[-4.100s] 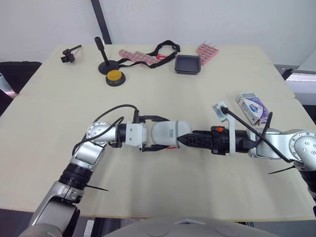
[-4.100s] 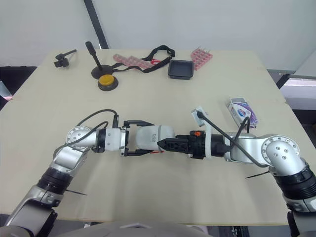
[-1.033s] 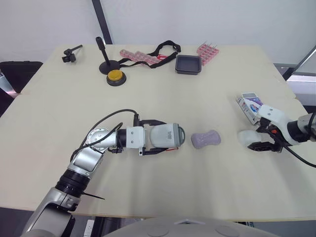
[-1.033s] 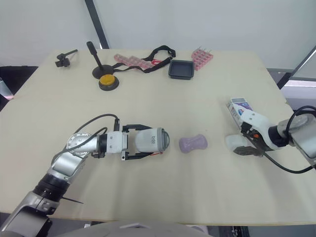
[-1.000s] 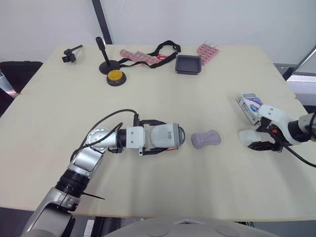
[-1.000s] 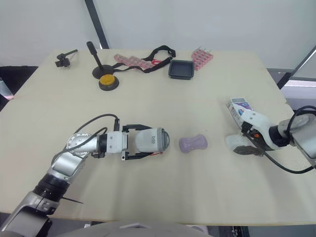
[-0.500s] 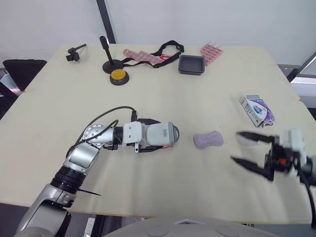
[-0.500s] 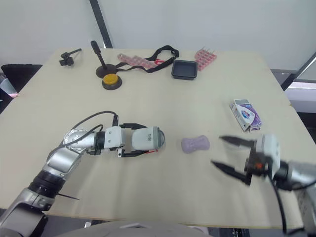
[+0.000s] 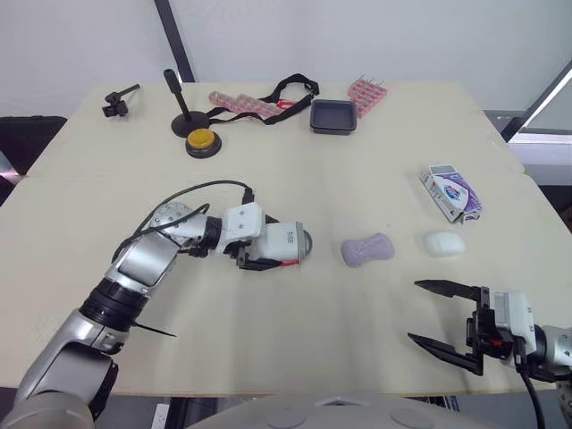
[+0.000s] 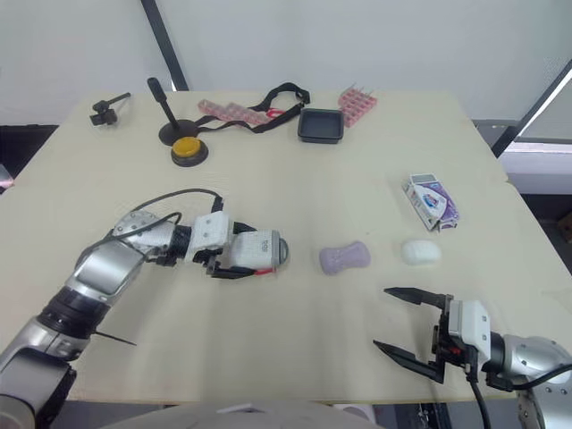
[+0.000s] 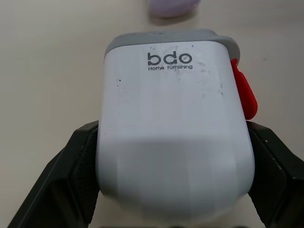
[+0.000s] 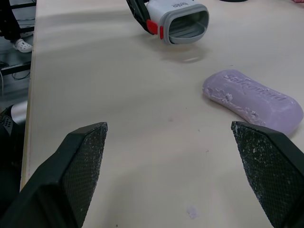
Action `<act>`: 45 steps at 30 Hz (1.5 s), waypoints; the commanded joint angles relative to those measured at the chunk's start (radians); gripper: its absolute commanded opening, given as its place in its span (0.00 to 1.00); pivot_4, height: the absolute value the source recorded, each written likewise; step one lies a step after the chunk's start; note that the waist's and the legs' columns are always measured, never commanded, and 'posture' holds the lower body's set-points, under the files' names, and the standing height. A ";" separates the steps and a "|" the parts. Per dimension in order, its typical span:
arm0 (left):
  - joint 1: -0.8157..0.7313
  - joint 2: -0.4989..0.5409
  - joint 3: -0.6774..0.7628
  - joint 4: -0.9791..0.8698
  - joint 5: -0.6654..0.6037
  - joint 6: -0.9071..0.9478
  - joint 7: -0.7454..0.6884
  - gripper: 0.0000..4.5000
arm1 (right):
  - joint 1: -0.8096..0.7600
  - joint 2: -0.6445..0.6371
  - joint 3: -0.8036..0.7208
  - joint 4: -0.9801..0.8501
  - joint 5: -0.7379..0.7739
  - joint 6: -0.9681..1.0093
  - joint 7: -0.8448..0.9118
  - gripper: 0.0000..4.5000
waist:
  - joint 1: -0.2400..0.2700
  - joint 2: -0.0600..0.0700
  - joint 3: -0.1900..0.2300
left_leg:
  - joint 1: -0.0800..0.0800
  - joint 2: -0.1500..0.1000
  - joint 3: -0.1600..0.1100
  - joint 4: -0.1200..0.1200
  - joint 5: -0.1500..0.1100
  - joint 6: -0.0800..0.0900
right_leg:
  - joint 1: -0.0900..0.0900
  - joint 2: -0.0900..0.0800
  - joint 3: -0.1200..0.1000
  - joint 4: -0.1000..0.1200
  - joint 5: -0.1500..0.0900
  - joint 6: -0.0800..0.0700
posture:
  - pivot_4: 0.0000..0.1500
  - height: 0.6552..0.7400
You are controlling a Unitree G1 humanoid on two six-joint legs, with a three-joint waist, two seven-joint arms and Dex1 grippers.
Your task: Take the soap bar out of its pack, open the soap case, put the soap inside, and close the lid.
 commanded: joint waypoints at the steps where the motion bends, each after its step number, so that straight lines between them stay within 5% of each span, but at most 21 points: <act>1: -0.045 -0.009 -0.031 -0.093 0.021 0.108 0.010 0.77 | -0.010 -0.015 0.007 0.000 -0.003 -0.020 -0.010 1.00 | 0.000 0.000 0.000 | 0.000 0.000 0.000 0.000 0.000 0.000 | 0.000 0.000 0.000 0.000 0.000 0.000 | 1.00 0.87; 17: -0.168 -0.038 -0.139 -0.179 0.115 0.244 0.038 0.77 | -0.026 -0.028 0.023 0.041 0.013 -0.040 -0.022 1.00 | 0.003 0.000 0.000 | -0.001 0.000 0.000 0.000 0.000 0.000 | 0.001 0.000 0.000 0.000 0.000 0.000 | 1.00 0.87; 45: -0.187 0.088 -0.148 -0.164 0.144 0.269 -0.049 0.77 | -0.038 -0.021 0.041 0.119 0.002 -0.096 -0.036 1.00 | 0.003 0.000 0.000 | 0.000 0.000 0.000 -0.001 0.000 0.000 | 0.001 0.000 0.000 -0.001 0.000 0.000 | 1.00 0.87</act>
